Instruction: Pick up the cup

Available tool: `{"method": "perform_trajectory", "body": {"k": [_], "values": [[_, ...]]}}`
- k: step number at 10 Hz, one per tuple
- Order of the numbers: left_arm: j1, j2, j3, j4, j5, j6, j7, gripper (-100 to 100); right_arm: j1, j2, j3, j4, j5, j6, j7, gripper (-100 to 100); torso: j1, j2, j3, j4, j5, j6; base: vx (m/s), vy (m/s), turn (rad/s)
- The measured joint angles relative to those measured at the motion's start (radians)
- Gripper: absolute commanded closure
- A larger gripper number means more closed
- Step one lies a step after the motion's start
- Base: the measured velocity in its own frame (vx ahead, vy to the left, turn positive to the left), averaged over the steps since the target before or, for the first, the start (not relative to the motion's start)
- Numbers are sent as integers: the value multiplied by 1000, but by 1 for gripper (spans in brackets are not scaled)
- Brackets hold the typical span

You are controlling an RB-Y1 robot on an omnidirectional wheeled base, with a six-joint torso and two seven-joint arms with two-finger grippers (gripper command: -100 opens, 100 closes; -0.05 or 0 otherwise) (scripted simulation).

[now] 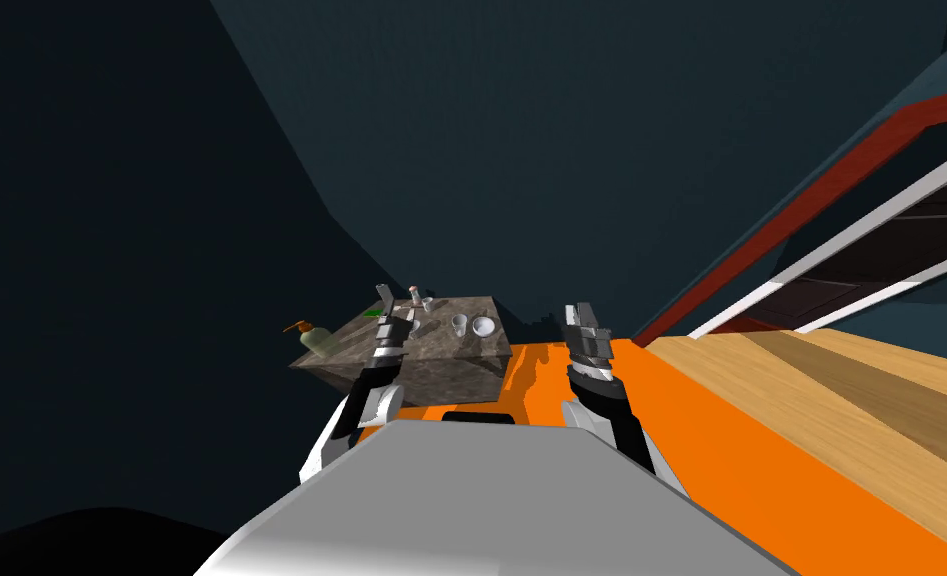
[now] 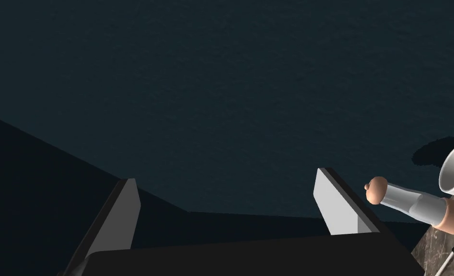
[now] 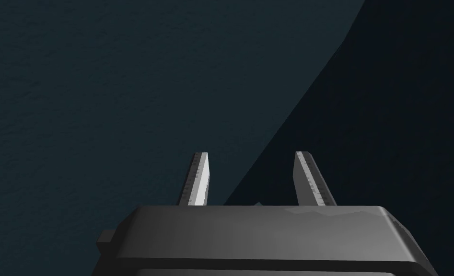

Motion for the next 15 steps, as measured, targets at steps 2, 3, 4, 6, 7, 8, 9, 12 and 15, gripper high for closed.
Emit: {"method": "perform_trajectory", "body": {"k": [2,3,4,6,7,8,9,12,15], "values": [[-21,27,17,-9,15,43,48,-100,0,0,0,0,0,0,0,0,-1,-1,0,0,0,0,-14,38,-61],[-33,41,25,-14,23,63,72,-100,0,0,0,0,0,0,0,0,-1,-1,0,0,0,0,-29,48,-123],[-50,59,39,-25,36,95,101,-100,0,0,0,0,0,0,0,0,-1,0,0,0,0,0,-19,38,-72],[-67,79,52,-30,50,133,148,-100,0,0,0,0,0,0,0,0,-1,-1,0,0,0,0,-14,38,-80],[-74,89,60,-31,57,148,170,-100,0,0,0,0,0,0,0,0,-1,-1,0,0,0,0,-12,49,-83],[-85,102,68,-36,66,171,195,-100,0,0,0,0,0,0,0,0,-1,-1,-1,0,0,0,-7,41,-69],[-93,110,74,-39,72,189,215,-100,0,0,0,0,0,0,0,0,-1,-1,-1,0,0,0,-9,46,-120],[-122,146,99,-51,101,254,286,-100,0,0,0,0,0,0,0,0,-1,-1,-1,0,0,0,-12,39,-75],[-154,176,119,-59,126,323,355,-100,0,0,0,0,0,0,0,0,-1,-1,-1,0,0,0,-18,47,-106]]}}
